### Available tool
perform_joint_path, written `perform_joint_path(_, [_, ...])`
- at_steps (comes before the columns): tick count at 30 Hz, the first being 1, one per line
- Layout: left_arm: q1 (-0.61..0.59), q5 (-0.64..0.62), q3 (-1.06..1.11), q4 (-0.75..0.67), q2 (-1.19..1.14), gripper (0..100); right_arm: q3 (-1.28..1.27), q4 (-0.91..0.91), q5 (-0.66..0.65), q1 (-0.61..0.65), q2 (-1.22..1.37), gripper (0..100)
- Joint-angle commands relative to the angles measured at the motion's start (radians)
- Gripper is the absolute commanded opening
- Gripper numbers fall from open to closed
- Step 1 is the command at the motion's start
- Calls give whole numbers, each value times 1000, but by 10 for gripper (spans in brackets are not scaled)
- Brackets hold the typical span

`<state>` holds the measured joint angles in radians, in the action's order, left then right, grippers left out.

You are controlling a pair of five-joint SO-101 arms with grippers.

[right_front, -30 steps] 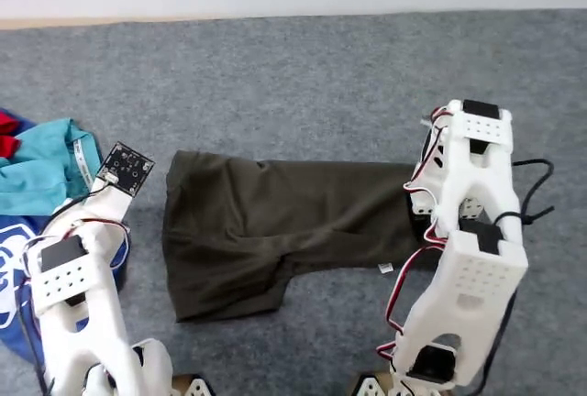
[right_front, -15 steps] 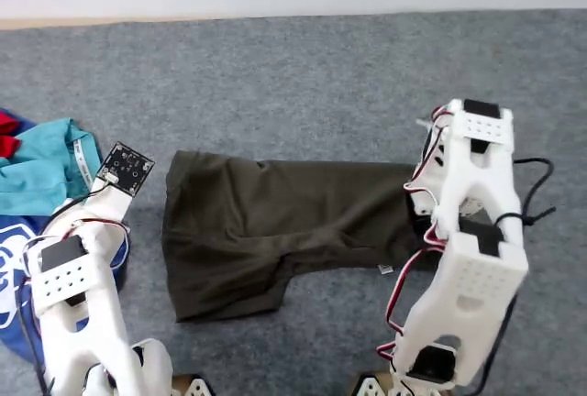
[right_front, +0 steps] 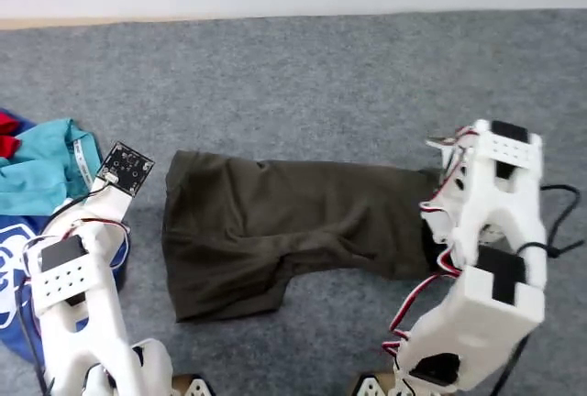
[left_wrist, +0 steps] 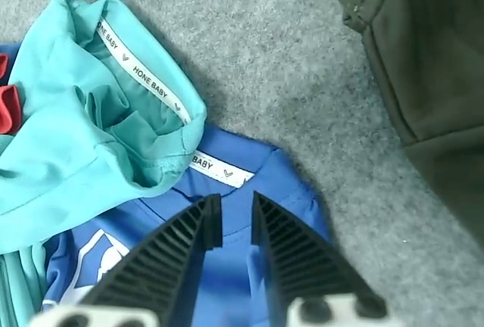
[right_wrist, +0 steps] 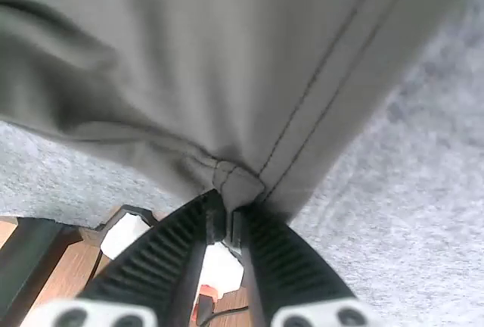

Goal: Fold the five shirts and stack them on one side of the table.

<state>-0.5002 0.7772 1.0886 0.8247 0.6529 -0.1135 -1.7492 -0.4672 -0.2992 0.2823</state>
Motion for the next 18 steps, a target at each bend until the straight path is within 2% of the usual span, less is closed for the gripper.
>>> perform_joint_path(1, [9, 0, -45, -23, 26, 76, 2, -7, -44, -71, -59, 16])
perform_joint_path(3, [9, 0, -45, -23, 26, 76, 2, 8, -61, -107, -59, 32])
perform_joint_path(9, [48, 0, -39, -17, 26, 76, 5, 10, -60, -122, -65, 212])
perform_joint_path(18, [51, 0, -39, -17, 26, 76, 61, 5, -57, -5, -67, 220])
